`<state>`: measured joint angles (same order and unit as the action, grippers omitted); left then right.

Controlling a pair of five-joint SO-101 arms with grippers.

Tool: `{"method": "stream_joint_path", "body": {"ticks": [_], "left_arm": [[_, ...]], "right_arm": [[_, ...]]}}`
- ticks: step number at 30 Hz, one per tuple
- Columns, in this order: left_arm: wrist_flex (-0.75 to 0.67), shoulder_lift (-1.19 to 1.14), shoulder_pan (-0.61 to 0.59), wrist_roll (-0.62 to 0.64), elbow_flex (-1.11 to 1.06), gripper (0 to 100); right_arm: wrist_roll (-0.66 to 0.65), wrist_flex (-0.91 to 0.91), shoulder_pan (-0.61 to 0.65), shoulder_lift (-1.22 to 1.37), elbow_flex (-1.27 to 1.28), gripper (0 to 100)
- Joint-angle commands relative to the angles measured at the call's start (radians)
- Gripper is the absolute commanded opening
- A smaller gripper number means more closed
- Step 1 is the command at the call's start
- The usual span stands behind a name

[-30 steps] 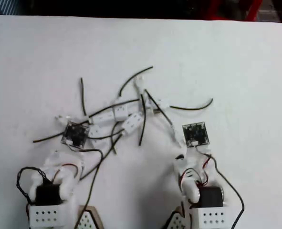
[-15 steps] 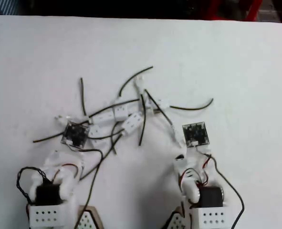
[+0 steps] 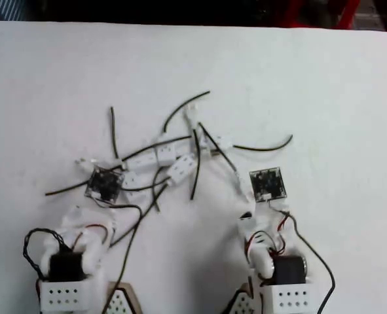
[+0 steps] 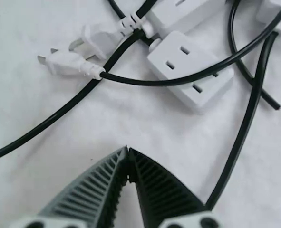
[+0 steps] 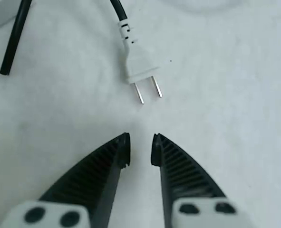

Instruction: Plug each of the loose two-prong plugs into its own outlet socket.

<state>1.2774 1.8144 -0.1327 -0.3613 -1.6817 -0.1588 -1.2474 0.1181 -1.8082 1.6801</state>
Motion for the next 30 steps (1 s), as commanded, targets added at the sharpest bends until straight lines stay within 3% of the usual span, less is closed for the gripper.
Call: {"method": "stream_joint_path", "body": {"ticks": [1,8,13,17,23,30], "left_arm": [[0.005,0.004,0.002,0.008,0.091,3],[-0.046,0.004,-0.021,0.006,0.100,2],[-0.044,0.004,-0.111,0.006,0.097,2],[-0.032,0.004,-0.142,0.006,0.097,2],[-0.023,0.004,-0.140,0.006,0.098,3],[-0.028,0.004,-0.143,-0.009,0.086,3]], "right_arm": [[-0.009,0.021,0.005,0.008,0.011,8.8],[-0.017,0.041,-0.084,0.007,-0.034,9.1],[-0.256,0.189,-0.202,0.007,-0.104,9.1],[-0.293,0.194,-0.203,0.010,-0.218,8.8],[-0.295,0.122,-0.094,0.166,-0.451,8.7],[-0.293,0.048,0.036,0.748,-0.743,9.1]]}}
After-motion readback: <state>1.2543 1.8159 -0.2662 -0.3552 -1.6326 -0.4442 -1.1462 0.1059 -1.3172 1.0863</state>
